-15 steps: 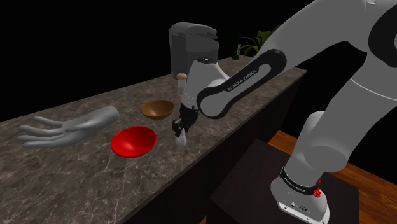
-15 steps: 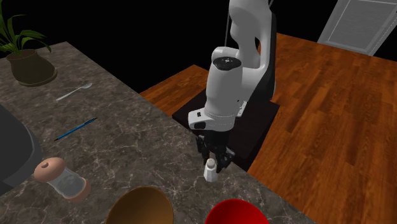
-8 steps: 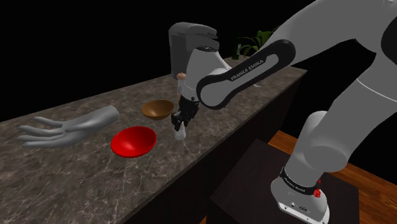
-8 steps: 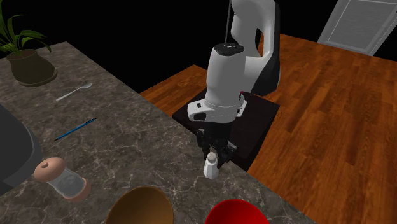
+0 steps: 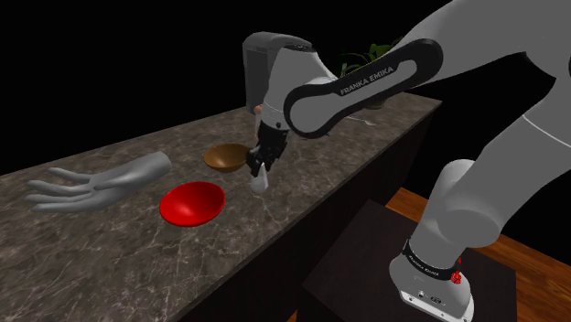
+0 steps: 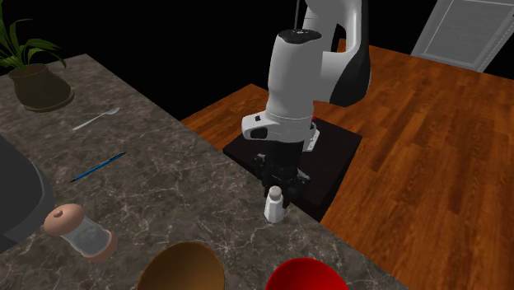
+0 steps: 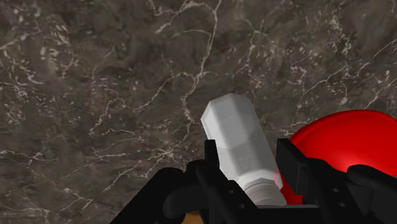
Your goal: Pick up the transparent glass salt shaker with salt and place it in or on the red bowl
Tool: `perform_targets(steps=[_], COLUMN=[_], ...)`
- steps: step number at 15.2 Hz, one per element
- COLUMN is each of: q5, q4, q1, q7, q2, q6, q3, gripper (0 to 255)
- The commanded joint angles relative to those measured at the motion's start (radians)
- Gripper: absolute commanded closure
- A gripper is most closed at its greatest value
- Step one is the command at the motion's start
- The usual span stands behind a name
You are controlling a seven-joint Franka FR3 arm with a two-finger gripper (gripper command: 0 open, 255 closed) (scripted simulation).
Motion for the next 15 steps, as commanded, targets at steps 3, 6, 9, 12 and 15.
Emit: perform_targets(steps=[3, 6, 9, 12, 15], q5=[-0.001, -0.002, -0.003, -0.022, -0.061], q4=[0.037, 0.065, 0.095, 0.171, 0.279], q1=[-0.001, -0.002, -0.002, -0.002, -0.001], q7=[-0.001, 0.0, 0.001, 0.045, 0.114], q2=[-0.023, -0.038, -0.051, 0.012, 0.114], q6=[-0.06, -0.103, -0.146, -0.156, -0.162], q3=[-0.006, -0.009, -0.012, 0.018, 0.061], gripper=[255, 255, 255, 255, 255])
